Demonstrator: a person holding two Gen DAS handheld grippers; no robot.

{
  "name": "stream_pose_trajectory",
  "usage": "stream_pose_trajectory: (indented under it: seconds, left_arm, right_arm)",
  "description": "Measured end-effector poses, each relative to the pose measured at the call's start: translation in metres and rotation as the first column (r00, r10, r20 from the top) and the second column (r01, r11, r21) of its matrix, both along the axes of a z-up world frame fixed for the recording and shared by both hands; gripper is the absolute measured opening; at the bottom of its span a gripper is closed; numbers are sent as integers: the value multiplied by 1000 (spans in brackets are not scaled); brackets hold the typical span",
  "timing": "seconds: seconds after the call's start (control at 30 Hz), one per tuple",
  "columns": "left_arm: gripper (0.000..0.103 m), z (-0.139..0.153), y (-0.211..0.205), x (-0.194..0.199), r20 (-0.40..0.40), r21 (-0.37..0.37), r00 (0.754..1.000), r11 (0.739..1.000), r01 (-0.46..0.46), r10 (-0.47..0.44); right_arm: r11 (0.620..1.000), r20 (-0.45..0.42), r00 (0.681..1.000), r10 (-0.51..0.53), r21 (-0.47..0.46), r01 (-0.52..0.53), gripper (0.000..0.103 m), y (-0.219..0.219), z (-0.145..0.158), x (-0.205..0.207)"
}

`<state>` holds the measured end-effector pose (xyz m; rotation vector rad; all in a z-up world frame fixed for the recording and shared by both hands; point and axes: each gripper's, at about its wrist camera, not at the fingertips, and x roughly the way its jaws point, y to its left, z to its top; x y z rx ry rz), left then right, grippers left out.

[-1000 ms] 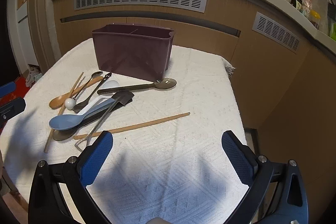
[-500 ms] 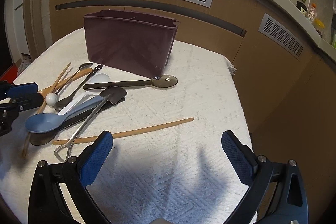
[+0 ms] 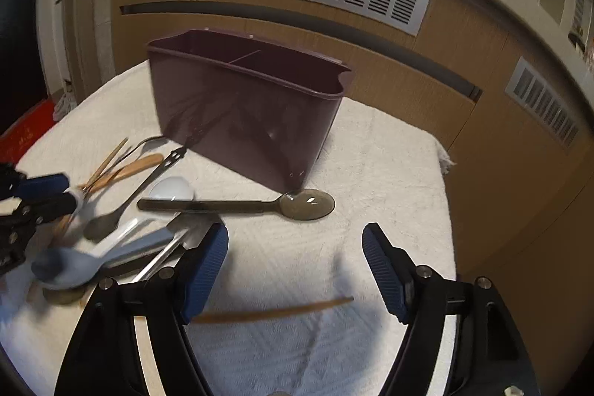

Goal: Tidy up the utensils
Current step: 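Lower the left tool onto the white-knobbed spoon while the right tool grasps the dark clear spoon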

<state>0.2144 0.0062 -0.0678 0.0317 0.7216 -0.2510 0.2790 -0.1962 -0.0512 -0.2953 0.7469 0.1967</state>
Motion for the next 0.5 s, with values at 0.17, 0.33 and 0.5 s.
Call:
stream_pose_trajectory:
  seconds: [0.17, 0.33, 0.5]
  left_arm:
    - [16, 14, 13, -6, 42, -57, 998, 998, -32, 35]
    - [16, 16, 23, -7, 39, -89, 998, 995, -45, 48]
    - [17, 8, 31, -9, -12, -113, 999, 993, -32, 31]
  right_arm:
    - [967, -125, 968, -216, 109, 230, 81, -7, -18, 56]
    - [949, -179, 937, -300, 45, 313, 78, 15, -42, 80]
    - [982, -152, 971, -185, -3, 187, 57, 24, -40, 55]
